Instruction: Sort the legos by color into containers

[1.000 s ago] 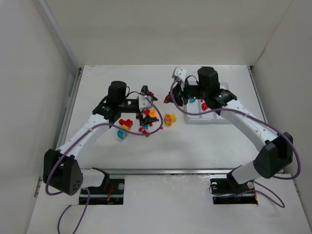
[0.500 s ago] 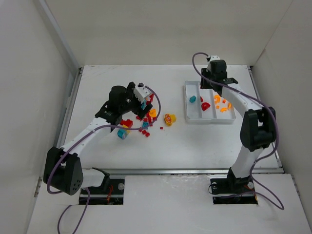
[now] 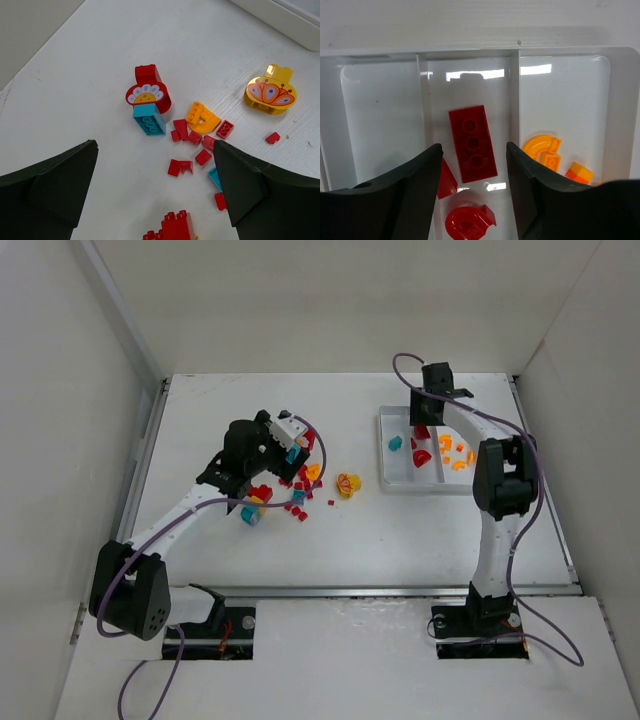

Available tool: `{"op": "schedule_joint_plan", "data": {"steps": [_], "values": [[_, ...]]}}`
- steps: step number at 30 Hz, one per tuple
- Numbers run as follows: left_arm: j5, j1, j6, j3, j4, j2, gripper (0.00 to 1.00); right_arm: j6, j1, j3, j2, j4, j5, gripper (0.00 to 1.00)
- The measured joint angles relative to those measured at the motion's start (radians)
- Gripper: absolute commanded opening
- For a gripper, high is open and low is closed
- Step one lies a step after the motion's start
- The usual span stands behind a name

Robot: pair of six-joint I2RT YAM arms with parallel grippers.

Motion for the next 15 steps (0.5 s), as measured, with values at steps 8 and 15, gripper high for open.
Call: {"op": "schedule_joint_plan", "data": {"steps": [8, 15], "values": [[-0.002, 0.000, -0.001, 0.000, 0.002, 0.000, 1.00, -0.029, 0.000, 0.011, 0.000, -0.035, -0.002, 0.71], [-0.005, 0.000, -0.068, 0.000, 0.006, 0.000, 1.00, -0.104, 0.011, -0.158, -0.154, 0.018, -0.108, 0.71]]}}
